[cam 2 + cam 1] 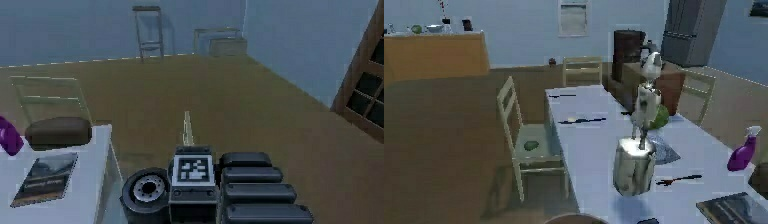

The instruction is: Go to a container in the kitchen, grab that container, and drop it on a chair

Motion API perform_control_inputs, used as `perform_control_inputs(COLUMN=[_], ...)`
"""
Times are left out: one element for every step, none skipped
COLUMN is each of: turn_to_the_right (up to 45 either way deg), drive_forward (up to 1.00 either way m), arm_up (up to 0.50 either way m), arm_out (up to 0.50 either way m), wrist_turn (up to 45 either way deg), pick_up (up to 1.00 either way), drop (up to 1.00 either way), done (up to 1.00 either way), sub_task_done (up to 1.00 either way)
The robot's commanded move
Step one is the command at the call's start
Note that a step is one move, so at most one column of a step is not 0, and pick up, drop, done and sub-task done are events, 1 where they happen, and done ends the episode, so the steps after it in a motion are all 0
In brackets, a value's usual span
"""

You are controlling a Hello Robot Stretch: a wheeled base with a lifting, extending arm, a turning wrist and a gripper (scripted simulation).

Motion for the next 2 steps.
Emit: perform_control_inputs(turn_to_the_right=[45.0,45.0], drive_forward=[0.0,0.0], arm_up=[0.0,0.0], arm_out=[0.0,0.0], wrist_turn=[0.0,0.0], pick_up=[0.0,0.0], drop=[0.0,0.0], done=[0.0,0.0], sub_task_done=[0.0,0.0])
